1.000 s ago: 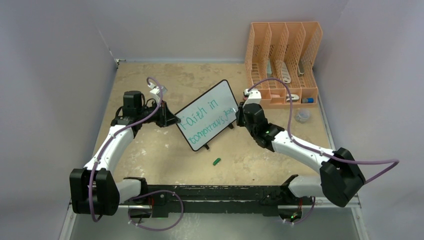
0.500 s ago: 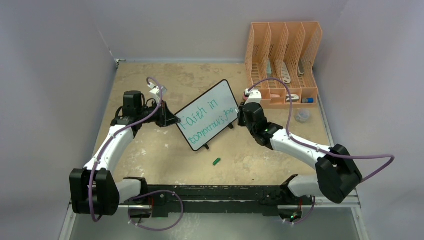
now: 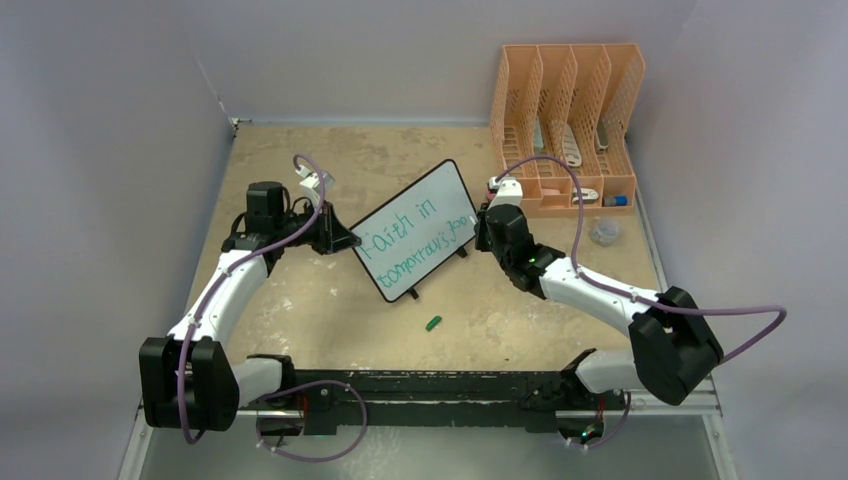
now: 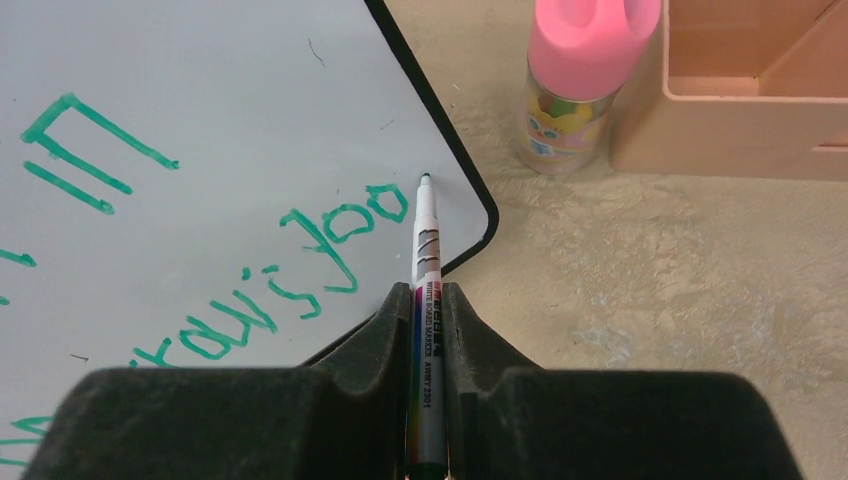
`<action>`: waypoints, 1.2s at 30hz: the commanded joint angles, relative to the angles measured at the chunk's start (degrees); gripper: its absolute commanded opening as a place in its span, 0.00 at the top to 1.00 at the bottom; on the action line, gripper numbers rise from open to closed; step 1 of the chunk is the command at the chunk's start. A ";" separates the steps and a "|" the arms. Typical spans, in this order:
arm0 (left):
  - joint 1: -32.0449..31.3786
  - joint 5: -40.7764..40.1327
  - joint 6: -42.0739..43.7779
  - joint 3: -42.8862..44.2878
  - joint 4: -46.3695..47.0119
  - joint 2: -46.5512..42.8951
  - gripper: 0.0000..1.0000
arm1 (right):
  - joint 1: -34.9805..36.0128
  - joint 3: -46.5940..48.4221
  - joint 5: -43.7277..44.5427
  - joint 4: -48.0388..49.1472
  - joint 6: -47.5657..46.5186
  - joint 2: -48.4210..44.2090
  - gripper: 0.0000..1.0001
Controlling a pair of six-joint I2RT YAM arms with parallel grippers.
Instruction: Write a sentence on the whiteboard
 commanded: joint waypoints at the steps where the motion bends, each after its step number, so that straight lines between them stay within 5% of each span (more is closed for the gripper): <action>1: 0.75 -7.03 4.56 -0.21 -0.71 0.68 1.00 | -0.16 2.93 -1.29 3.31 -1.24 0.04 1.00; 36: 0.71 -7.28 4.56 -0.26 -0.84 0.50 1.00 | -0.15 -0.16 -2.12 -0.48 0.05 -0.70 1.00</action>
